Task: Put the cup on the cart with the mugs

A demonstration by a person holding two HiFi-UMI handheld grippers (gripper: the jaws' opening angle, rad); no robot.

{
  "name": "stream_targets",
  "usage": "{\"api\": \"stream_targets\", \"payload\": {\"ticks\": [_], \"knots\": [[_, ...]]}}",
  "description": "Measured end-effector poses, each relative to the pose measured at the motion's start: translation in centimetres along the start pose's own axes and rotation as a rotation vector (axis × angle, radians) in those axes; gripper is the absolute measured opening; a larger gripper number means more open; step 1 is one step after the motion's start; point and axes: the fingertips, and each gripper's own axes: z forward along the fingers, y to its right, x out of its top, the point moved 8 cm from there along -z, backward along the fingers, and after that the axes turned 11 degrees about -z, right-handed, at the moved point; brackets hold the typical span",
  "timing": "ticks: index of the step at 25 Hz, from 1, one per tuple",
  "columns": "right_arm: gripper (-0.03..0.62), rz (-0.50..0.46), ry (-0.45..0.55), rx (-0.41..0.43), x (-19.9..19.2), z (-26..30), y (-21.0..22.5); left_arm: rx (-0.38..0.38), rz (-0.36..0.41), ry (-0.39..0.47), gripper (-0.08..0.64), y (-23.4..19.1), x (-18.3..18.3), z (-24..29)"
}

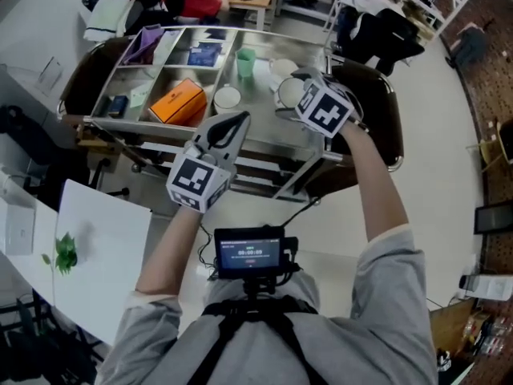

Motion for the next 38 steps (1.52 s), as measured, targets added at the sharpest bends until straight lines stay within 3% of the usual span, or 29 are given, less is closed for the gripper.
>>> {"api": "stream_targets", "payload": {"ticks": [6, 10, 17, 21, 28, 38], "knots": [[0.411, 0.012, -0.04, 0.145, -1.9, 4.2, -0.5, -0.032, -0.015, -0.054, 0.002, 0.4, -1.4, 2.3], [0.411, 0.043, -0.04, 0.191, -2.7, 6.4, -0.5, -0.029, -0.057, -0.115, 0.003, 1.0, -2.2, 2.7], [0.411, 0.082, -0.042, 0.269, -3.6, 9.8, -1.0, -0.025, -0.064, -0.147, 0.003, 1.2, -3.3, 2.7], [0.411, 0.082, -0.084, 0.283, -4.4, 11.2, -1.3, -0.004, -0.067, -0.163, 0.003, 0.9, -3.9, 2.3], [0.413, 0.103, -0.05, 0.32, -4.4, 11.6, -1.1, -0.001, -0.058, -0.152, 0.003, 0.9, -4.2, 2.1], [0.434, 0.112, -0.046, 0.242, -4.9, 11.2, -0.8, 0.004, -0.07, -0.164, 0.002, 1.0, -4.7, 1.3]]}}
